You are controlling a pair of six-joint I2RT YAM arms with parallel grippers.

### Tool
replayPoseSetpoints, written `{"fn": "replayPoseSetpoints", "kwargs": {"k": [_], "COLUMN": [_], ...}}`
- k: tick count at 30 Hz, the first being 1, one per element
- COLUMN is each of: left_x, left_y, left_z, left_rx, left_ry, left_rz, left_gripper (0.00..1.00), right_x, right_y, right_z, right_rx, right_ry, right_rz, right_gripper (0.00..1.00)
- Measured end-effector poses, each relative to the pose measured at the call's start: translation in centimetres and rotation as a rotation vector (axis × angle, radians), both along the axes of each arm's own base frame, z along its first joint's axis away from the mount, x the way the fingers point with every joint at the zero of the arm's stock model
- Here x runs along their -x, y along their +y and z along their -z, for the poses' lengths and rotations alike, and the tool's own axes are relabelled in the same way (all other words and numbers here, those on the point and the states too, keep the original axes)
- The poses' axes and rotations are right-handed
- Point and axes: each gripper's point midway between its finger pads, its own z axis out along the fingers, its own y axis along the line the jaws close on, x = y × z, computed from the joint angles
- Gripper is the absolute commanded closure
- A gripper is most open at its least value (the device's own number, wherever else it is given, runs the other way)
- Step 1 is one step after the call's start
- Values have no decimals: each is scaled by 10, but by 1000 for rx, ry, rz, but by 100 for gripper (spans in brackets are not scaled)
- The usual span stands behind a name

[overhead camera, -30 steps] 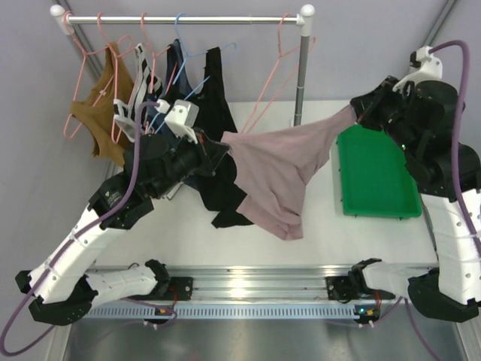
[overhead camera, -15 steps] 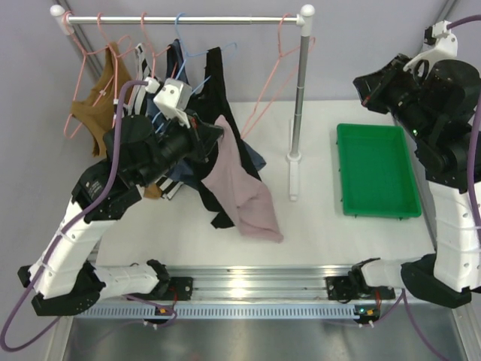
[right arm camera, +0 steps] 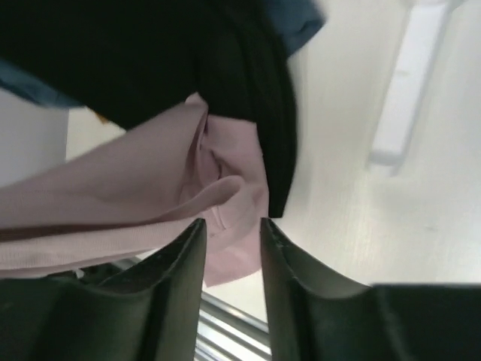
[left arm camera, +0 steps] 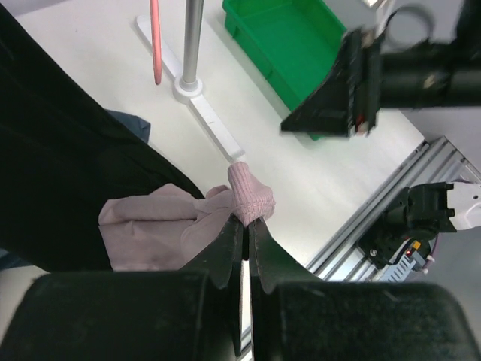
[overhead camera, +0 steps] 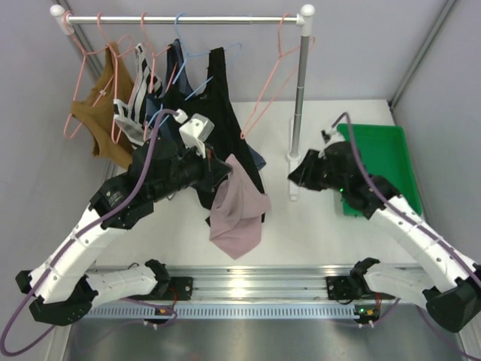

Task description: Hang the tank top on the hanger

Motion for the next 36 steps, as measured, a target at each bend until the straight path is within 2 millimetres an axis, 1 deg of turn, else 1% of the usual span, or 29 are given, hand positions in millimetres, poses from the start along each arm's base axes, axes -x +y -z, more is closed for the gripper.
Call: {"fn": "replayPoseSetpoints", "kwargs": {"k": [1, 2, 3, 4, 5, 7, 8, 10, 13, 17, 21, 24, 26, 33, 36], "left_x": [2, 5, 7, 10, 11, 15, 17, 19, 20, 22, 23, 23, 23, 23, 23], "left_y": [1, 2, 3, 5, 6, 7, 7, 6, 5, 3, 2, 2, 1, 1, 0], "left_z": [3, 6, 7, 9, 9, 11, 12, 15, 19, 22, 26, 29, 30, 31, 33], "left_rx": [0, 4, 6, 12, 13, 21, 24, 27, 25, 24, 21, 19, 21, 22, 22], "left_ry": [7, 16, 18, 22, 23, 29, 33, 44, 57, 69, 80, 87, 91, 96, 101], "left_rz": [3, 7, 10, 14, 16, 21, 25, 34, 41, 50, 56, 55, 54, 56, 59], "left_gripper": [100, 100, 100, 100, 100, 100, 100, 100, 100, 100, 100, 100, 100, 100, 100], "right_x": [11, 19, 26, 32, 37, 38, 37, 35, 30, 26, 28, 31, 34, 58, 64], "right_y": [14, 25, 35, 44, 50, 60, 62, 67, 77, 91, 98, 99, 99, 85, 84], "right_z": [23, 39, 53, 67, 79, 94, 99, 109, 114, 119, 124, 126, 130, 163, 169], "right_rx": [-2, -13, -30, -46, -64, -121, -147, -201, -282, -391, -444, -460, -460, -423, -425], "right_ry": [46, 72, 99, 124, 150, 177, 191, 216, 249, 304, 352, 370, 382, 446, 470], "right_rz": [-37, -64, -82, -94, -97, -83, -68, -37, -7, 16, 25, 28, 28, 38, 36], "right_gripper": [58, 49, 45, 37, 34, 30, 26, 20, 16, 13, 14, 18, 19, 17, 16]}}
